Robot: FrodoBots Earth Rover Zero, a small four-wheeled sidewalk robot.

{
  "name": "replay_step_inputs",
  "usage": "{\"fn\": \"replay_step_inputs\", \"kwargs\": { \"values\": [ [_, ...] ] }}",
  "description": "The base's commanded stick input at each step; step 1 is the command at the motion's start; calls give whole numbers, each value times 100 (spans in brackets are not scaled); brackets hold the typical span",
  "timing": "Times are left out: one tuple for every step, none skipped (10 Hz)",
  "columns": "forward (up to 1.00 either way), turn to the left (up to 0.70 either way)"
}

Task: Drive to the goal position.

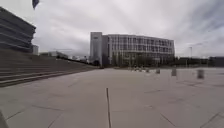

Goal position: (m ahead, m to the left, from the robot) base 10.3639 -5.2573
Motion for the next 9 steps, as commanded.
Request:
{"fn": "replay_step_inputs", "kwargs": {
  "values": [
    [70,0],
    [70,0],
    [70,0],
    [70,0],
    [70,0],
    [70,0],
    [70,-1],
    [70,-2],
    [70,-3]
  ]
}}
